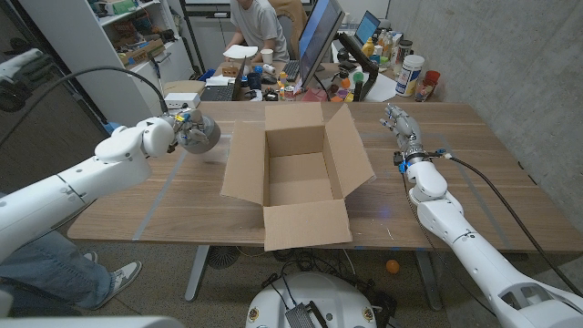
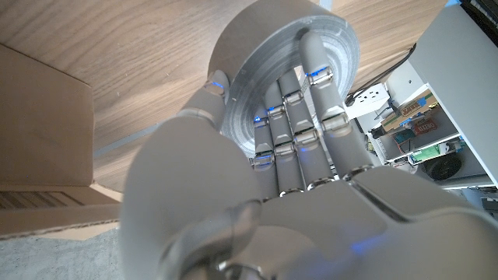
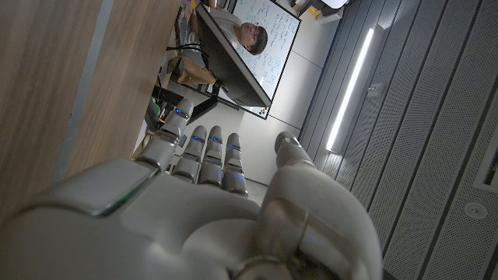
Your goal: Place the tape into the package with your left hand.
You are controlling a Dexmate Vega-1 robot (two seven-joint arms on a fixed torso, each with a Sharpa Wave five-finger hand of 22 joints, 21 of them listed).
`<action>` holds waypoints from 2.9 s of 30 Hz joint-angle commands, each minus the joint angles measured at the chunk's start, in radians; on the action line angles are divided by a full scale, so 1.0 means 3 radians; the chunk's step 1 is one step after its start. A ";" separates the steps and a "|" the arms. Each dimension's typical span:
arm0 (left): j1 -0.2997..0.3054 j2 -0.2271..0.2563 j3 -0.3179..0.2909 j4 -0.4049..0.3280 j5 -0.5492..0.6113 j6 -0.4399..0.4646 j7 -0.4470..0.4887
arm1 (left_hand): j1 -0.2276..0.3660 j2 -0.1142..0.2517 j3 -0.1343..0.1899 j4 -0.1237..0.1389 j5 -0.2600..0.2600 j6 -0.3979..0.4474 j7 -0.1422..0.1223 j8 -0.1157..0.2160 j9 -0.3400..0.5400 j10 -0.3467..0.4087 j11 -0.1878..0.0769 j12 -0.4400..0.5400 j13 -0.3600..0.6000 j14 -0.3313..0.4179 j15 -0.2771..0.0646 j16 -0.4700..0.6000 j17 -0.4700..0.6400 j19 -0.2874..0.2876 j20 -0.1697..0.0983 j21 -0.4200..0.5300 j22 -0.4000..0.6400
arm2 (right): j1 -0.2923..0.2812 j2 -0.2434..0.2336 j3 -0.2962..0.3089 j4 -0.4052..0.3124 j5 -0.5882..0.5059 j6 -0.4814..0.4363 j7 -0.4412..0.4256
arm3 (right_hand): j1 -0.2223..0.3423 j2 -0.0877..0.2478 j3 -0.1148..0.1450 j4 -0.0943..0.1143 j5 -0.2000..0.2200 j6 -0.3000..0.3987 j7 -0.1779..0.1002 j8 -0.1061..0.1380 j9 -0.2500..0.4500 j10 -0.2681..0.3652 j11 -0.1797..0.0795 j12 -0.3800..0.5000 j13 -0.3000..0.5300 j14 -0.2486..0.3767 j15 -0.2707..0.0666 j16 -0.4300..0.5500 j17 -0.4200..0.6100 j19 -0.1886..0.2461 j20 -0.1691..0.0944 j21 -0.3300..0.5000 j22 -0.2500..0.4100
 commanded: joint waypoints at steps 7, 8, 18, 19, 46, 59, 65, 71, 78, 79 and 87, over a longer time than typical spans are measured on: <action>0.0072 0.0243 -0.0227 -0.0309 -0.0046 0.0031 -0.0063 | 0.0247 0.0263 0.0078 0.0011 0.0039 0.0465 -0.0338 0.0353 0.0036 0.0470 -0.0485 0.0007 0.1108 0.0661 -0.0726 0.0029 0.0182 -0.0026 0.0003 0.0008 0.0004 | -0.0065 -0.0030 0.0012 -0.0115 -0.0013 -0.0016 -0.0077 | 0.0031 0.0004 -0.0008 -0.0004 0.0005 0.0016 0.0022 -0.0015 0.0000 0.0022 0.0014 0.0006 0.0000 0.0032 0.0007 0.0006 -0.0004 0.0004 0.0034 0.0004 0.0010; 0.0069 0.0252 -0.0236 -0.0314 -0.0049 0.0020 -0.0066 | 0.0245 0.0264 0.0078 0.0013 0.0039 0.0466 -0.0335 0.0356 0.0038 0.0468 -0.0483 0.0005 0.1113 0.0663 -0.0727 0.0028 0.0183 -0.0027 0.0003 0.0008 0.0004 | -0.0069 -0.0030 0.0013 -0.0116 -0.0011 -0.0013 -0.0078 | 0.0031 0.0005 -0.0009 -0.0004 0.0005 0.0018 0.0021 -0.0014 0.0000 0.0022 0.0012 0.0006 0.0000 0.0034 0.0006 0.0007 -0.0004 0.0003 0.0034 0.0004 0.0010; -0.0023 0.0282 -0.0267 -0.0370 -0.0008 -0.0082 -0.0131 | 0.0234 0.0266 0.0079 0.0020 0.0038 0.0462 -0.0350 0.0366 0.0042 0.0461 -0.0497 -0.0004 0.1155 0.0659 -0.0736 0.0021 0.0205 -0.0064 -0.0001 0.0004 0.0004 | -0.0168 -0.0069 0.0070 -0.0209 -0.0007 -0.0004 -0.0151 | 0.0034 0.0007 -0.0010 -0.0005 0.0005 0.0016 0.0019 -0.0015 -0.0001 0.0030 0.0014 0.0008 0.0000 0.0040 0.0002 0.0010 -0.0006 0.0008 0.0022 0.0005 0.0010; -0.0022 0.0281 -0.0270 -0.0369 -0.0006 -0.0085 -0.0133 | 0.0233 0.0267 0.0079 0.0021 0.0038 0.0463 -0.0354 0.0367 0.0043 0.0457 -0.0498 -0.0006 0.1157 0.0660 -0.0735 0.0021 0.0206 -0.0064 0.0000 0.0005 0.0004 | -0.0169 -0.0070 0.0070 -0.0210 -0.0007 -0.0006 -0.0152 | 0.0034 0.0006 -0.0010 -0.0005 0.0005 0.0017 0.0019 -0.0015 -0.0001 0.0030 0.0015 0.0008 0.0000 0.0040 0.0000 0.0010 -0.0006 0.0008 0.0022 0.0005 0.0010; -0.0289 -0.0029 -0.0177 -0.0420 0.0154 -0.0447 -0.0185 | 0.0221 0.0264 0.0089 0.0020 0.0038 0.0460 -0.0361 0.0384 0.0036 0.0462 -0.0506 -0.0025 0.1253 0.0670 -0.0737 -0.0009 0.0224 -0.0079 0.0008 0.0023 0.0003 | -0.0199 -0.0109 0.0110 -0.0278 -0.0007 -0.0030 -0.0205 | 0.0035 0.0005 -0.0019 -0.0004 0.0003 0.0021 0.0021 -0.0014 -0.0001 0.0036 0.0018 0.0008 0.0000 0.0044 0.0001 0.0012 -0.0008 0.0003 0.0021 0.0002 0.0010; -0.0338 -0.0084 -0.0165 -0.0504 0.0242 -0.0575 -0.0259 | 0.0217 0.0264 0.0092 0.0019 0.0039 0.0449 -0.0353 0.0388 0.0031 0.0471 -0.0505 -0.0037 0.1297 0.0684 -0.0733 -0.0017 0.0234 -0.0085 0.0011 0.0032 0.0003 | -0.0182 -0.0094 0.0104 -0.0234 0.0013 -0.0006 -0.0170 | 0.0035 0.0004 -0.0024 -0.0003 0.0003 0.0020 0.0021 -0.0016 -0.0001 0.0036 0.0018 0.0008 0.0000 0.0042 -0.0002 0.0012 -0.0009 0.0003 0.0022 0.0001 0.0010; -0.0365 -0.0122 -0.0138 -0.0554 0.0300 -0.0610 -0.0319 | 0.0214 0.0261 0.0090 0.0018 0.0038 0.0451 -0.0345 0.0394 0.0031 0.0472 -0.0495 -0.0045 0.1312 0.0690 -0.0731 -0.0019 0.0238 -0.0095 0.0013 0.0033 0.0003 | -0.0175 -0.0096 0.0095 -0.0221 0.0018 -0.0009 -0.0143 | 0.0035 0.0005 -0.0025 -0.0003 0.0003 0.0021 0.0021 -0.0015 -0.0001 0.0037 0.0016 0.0007 0.0000 0.0045 0.0003 0.0013 -0.0010 0.0003 0.0023 0.0001 0.0010; -0.0399 -0.0167 -0.0111 -0.0619 0.0363 -0.0695 -0.0365 | 0.0209 0.0263 0.0089 0.0021 0.0038 0.0450 -0.0360 0.0394 0.0025 0.0479 -0.0493 -0.0059 0.1316 0.0688 -0.0730 -0.0024 0.0245 -0.0100 0.0019 0.0036 0.0002 | -0.0151 -0.0079 0.0083 -0.0190 0.0024 0.0018 -0.0118 | 0.0036 0.0007 -0.0026 -0.0003 0.0003 0.0021 0.0022 -0.0016 -0.0001 0.0039 0.0013 0.0008 0.0000 0.0044 -0.0001 0.0012 -0.0010 0.0001 0.0024 0.0000 0.0010; -0.0455 -0.0248 -0.0067 -0.0634 0.0420 -0.0804 -0.0431 | 0.0211 0.0261 0.0088 0.0017 0.0038 0.0451 -0.0356 0.0397 0.0020 0.0484 -0.0502 -0.0073 0.1325 0.0690 -0.0734 -0.0028 0.0250 -0.0107 0.0024 0.0039 0.0002 | -0.0144 -0.0065 0.0063 -0.0173 0.0035 0.0022 -0.0086 | 0.0039 0.0006 -0.0028 -0.0005 0.0004 0.0021 0.0019 -0.0016 -0.0001 0.0036 0.0011 0.0006 0.0000 0.0044 0.0001 0.0012 -0.0012 0.0002 0.0023 0.0000 0.0010; -0.0459 -0.0259 -0.0063 -0.0636 0.0424 -0.0821 -0.0438 | 0.0211 0.0261 0.0090 0.0017 0.0039 0.0453 -0.0359 0.0399 0.0020 0.0493 -0.0506 -0.0078 0.1316 0.0694 -0.0734 -0.0031 0.0246 -0.0106 0.0025 0.0040 0.0002 | -0.0145 -0.0063 0.0062 -0.0170 0.0036 0.0025 -0.0083 | 0.0039 0.0006 -0.0028 -0.0004 0.0004 0.0023 0.0020 -0.0015 -0.0001 0.0035 0.0013 0.0006 0.0000 0.0044 0.0002 0.0012 -0.0011 0.0001 0.0022 0.0000 0.0010; -0.0464 -0.0317 -0.0052 -0.0664 0.0433 -0.0944 -0.0474 | 0.0211 0.0265 0.0088 0.0018 0.0038 0.0450 -0.0355 0.0403 0.0022 0.0491 -0.0496 -0.0090 0.1334 0.0693 -0.0733 -0.0034 0.0254 -0.0121 0.0037 0.0040 0.0002 | -0.0156 -0.0084 0.0060 -0.0192 0.0026 0.0011 -0.0076 | 0.0039 0.0007 -0.0030 -0.0004 0.0003 0.0023 0.0018 -0.0015 -0.0001 0.0037 0.0013 0.0006 0.0000 0.0043 -0.0001 0.0012 -0.0012 0.0003 0.0022 0.0001 0.0010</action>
